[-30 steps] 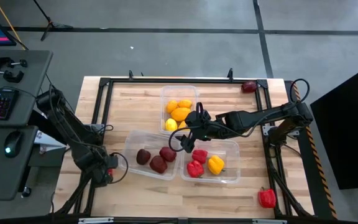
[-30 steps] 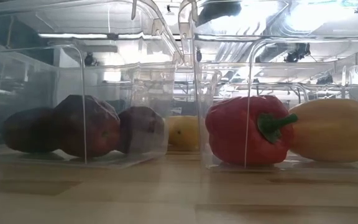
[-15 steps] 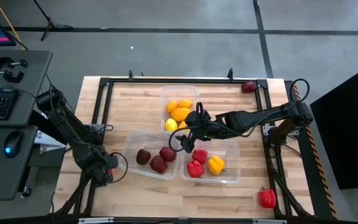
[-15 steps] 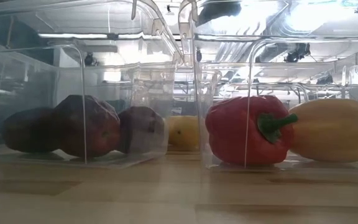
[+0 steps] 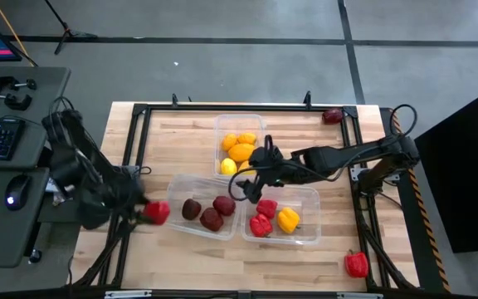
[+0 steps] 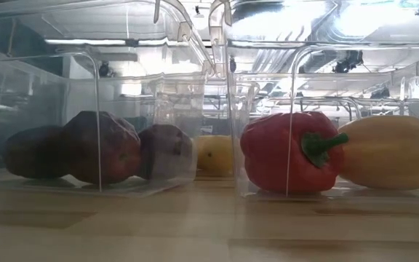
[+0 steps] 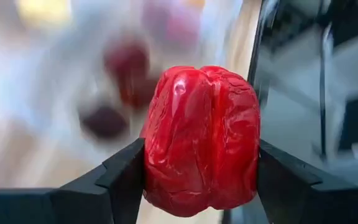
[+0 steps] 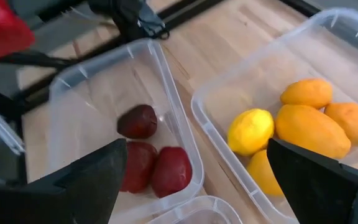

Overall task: Sort produce into baskets
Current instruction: Put the red bell pepper into the bottom right transparent bin

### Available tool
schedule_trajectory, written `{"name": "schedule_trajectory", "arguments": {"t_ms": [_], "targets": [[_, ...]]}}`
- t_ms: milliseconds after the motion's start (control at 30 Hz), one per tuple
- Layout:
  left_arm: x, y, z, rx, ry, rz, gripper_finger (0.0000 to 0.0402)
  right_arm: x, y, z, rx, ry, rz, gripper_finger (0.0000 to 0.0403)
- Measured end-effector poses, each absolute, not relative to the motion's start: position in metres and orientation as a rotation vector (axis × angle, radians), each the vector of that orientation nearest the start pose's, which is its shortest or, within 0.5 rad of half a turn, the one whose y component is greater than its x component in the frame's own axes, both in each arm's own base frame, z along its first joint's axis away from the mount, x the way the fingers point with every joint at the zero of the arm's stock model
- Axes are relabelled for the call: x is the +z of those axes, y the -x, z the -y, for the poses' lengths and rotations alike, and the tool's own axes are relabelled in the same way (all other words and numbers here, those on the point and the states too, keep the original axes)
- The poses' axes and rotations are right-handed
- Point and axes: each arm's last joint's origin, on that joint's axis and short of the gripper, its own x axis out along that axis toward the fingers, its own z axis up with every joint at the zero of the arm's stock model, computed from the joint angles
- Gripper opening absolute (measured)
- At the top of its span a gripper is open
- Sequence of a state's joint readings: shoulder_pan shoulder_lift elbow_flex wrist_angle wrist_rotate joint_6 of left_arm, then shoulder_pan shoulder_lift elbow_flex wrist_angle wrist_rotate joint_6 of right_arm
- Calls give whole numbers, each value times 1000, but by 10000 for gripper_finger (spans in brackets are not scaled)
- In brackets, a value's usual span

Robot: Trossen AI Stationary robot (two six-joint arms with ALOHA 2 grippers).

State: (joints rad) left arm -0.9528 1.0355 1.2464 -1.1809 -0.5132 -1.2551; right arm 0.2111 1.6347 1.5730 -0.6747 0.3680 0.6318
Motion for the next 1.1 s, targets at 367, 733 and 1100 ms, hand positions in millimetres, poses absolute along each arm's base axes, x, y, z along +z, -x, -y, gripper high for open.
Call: {"name": "schedule_trajectory", "arguments": {"t_ms": [367,733,1100], "targets": [[341,-216,117,143,206,-681,241,409,-283,-72,-478,-383,-395,374],[308,-359,101,2,208,-470,243,427,-250,-79,-484,-382,-340,374],[286,-395,92,-63,198,-490,248,419,-240,-91,-472,-390,-417,374]]}}
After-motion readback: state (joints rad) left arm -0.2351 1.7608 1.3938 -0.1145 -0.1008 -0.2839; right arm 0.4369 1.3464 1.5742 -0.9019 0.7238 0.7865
